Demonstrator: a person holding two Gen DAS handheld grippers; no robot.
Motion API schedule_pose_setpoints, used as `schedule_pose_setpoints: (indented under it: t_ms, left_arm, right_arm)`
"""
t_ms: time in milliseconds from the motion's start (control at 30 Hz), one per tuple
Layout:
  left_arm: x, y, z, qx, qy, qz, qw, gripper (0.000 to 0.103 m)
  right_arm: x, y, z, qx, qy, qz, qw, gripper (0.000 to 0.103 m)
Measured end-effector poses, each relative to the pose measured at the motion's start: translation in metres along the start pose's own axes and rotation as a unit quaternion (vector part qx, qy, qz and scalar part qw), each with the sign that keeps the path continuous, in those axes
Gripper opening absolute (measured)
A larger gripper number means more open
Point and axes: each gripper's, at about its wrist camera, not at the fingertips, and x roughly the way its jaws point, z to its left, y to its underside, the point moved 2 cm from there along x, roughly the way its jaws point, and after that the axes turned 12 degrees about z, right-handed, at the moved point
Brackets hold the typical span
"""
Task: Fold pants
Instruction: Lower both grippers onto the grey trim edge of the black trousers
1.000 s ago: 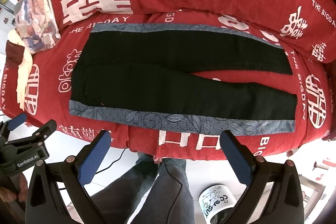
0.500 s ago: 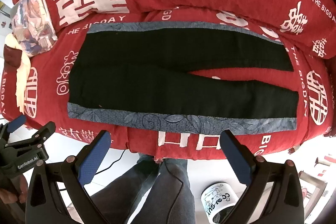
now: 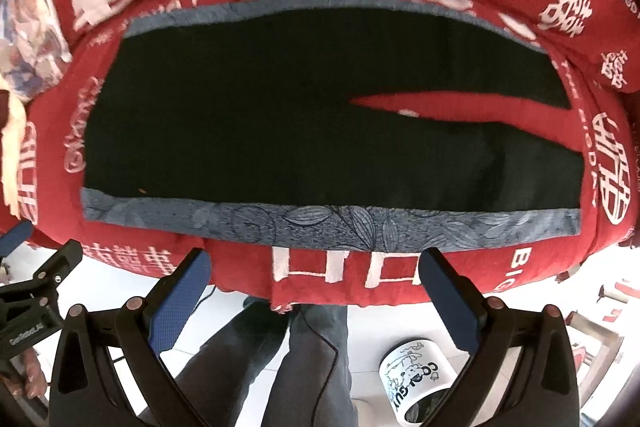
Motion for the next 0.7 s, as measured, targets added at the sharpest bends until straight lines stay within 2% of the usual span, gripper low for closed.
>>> schedule_pose_setpoints:
  t_ms: [67, 233, 333, 700]
  left_arm:
    - [0.023, -0.003, -0.005, -0.004, -0.01, 0.01, 0.9999, 0.103]
    - [0.055, -0.011, -0.007, -0.025, 0.013, 0.013, 0.9995, 0.103]
    - [0.071, -0.014, -0.008, -0.034, 0.011, 0.024, 0.9991, 0.103]
    - [0.079, -0.022, -0.014, -0.03, 0.005, 0.028, 0.9991, 0.103]
  right_arm:
    - [0.023, -0.004, 0.0, -0.002, 0.005, 0.006, 1.0, 0.103]
    - [0.055, -0.01, -0.003, -0.005, 0.003, 0.006, 1.0, 0.103]
    - [0.076, -0.013, -0.007, 0.0, 0.004, 0.01, 1.0, 0.103]
    - [0.091, -0.014, -0.02, 0.012, -0.003, 0.023, 1.0, 0.103]
